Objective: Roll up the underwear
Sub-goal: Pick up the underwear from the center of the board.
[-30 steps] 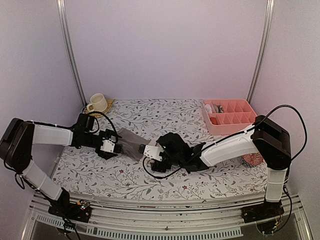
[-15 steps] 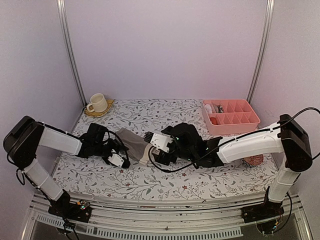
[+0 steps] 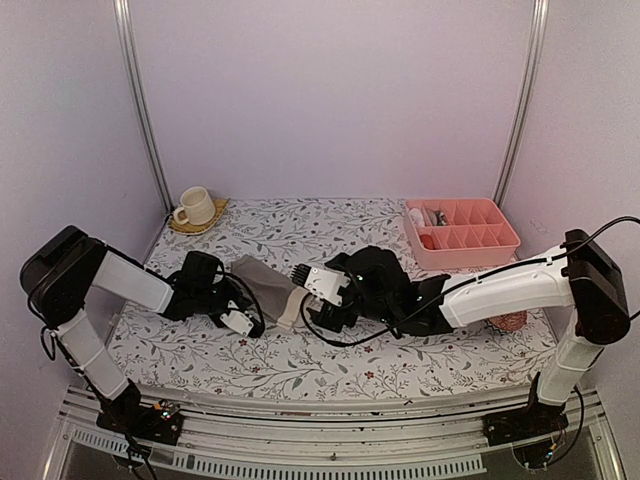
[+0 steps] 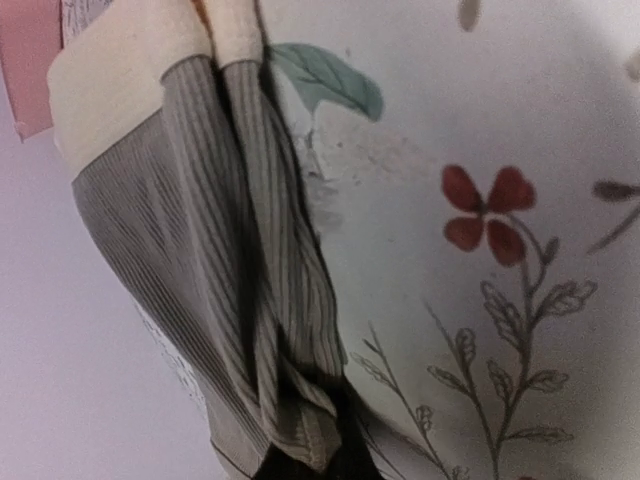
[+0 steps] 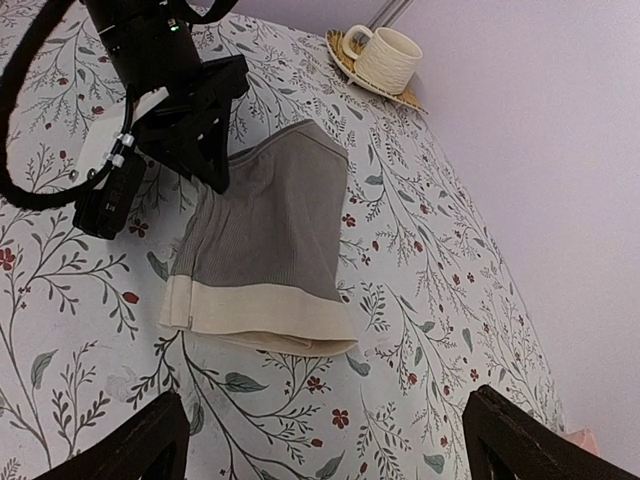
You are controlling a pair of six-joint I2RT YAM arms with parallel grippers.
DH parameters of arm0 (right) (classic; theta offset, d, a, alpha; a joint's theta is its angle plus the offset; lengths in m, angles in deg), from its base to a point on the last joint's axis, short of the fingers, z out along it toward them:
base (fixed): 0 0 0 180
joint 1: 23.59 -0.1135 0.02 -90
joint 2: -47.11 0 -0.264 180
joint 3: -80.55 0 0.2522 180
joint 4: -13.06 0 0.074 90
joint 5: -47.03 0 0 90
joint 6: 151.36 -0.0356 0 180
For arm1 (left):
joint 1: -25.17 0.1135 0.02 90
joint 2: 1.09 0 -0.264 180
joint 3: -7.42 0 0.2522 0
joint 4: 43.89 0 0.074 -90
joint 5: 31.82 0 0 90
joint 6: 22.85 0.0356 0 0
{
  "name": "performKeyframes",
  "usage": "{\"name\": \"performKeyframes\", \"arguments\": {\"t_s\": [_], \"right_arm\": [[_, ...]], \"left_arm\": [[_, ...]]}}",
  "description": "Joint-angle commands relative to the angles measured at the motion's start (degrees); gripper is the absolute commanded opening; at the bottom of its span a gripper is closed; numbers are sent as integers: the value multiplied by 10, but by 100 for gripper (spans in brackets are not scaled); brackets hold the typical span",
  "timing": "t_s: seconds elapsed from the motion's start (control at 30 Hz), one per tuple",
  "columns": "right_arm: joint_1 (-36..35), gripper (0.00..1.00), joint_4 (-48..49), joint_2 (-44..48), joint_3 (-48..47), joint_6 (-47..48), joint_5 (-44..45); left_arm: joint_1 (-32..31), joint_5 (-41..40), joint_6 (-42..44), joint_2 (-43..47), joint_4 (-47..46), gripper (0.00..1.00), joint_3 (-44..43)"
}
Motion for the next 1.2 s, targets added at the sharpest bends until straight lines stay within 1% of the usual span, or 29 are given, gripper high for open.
{"name": "performKeyframes", "arguments": {"t_s": [0.0, 0.07, 0.13, 0.23, 0.33, 0.43, 0.63, 0.73, 0.87, 0.97, 1.1, 1.17], "right_arm": [[1, 98, 17, 15, 21, 20, -25], [0, 98, 36, 12, 37, 38, -39], [-1, 98, 55, 8, 57, 63, -62], [-12, 99, 122, -6, 92, 118, -70], [-24, 99, 152, -39, 91, 159, -63], [-36, 99, 171, -80, 74, 185, -47], [-55, 98, 188, -164, 25, 228, 10], [-58, 96, 189, -192, 2, 232, 38], [-64, 94, 185, -233, -34, 251, 77], [-70, 94, 170, -257, -68, 271, 91], [-76, 91, 113, -290, -135, 279, 131], [-79, 91, 90, -302, -154, 281, 141]], "left_arm": [[-9, 7, -10, -5, 79, 0, -9], [-10, 23, -23, 4, 120, 0, -29], [-10, 43, -38, 10, 183, 0, -55], [-10, 74, -76, 11, 274, 0, -107], [-10, 99, -102, -3, 356, 0, -160], [-10, 111, -119, -16, 400, 0, -196], [-10, 120, -128, -34, 436, 0, -228], [-10, 126, -133, -42, 459, 0, -247], [-10, 128, -133, -44, 465, 0, -252], [-10, 128, -139, -43, 465, 0, -255], [-10, 129, -142, -42, 466, 0, -258], [-9, 129, -144, -41, 466, 0, -259]]}}
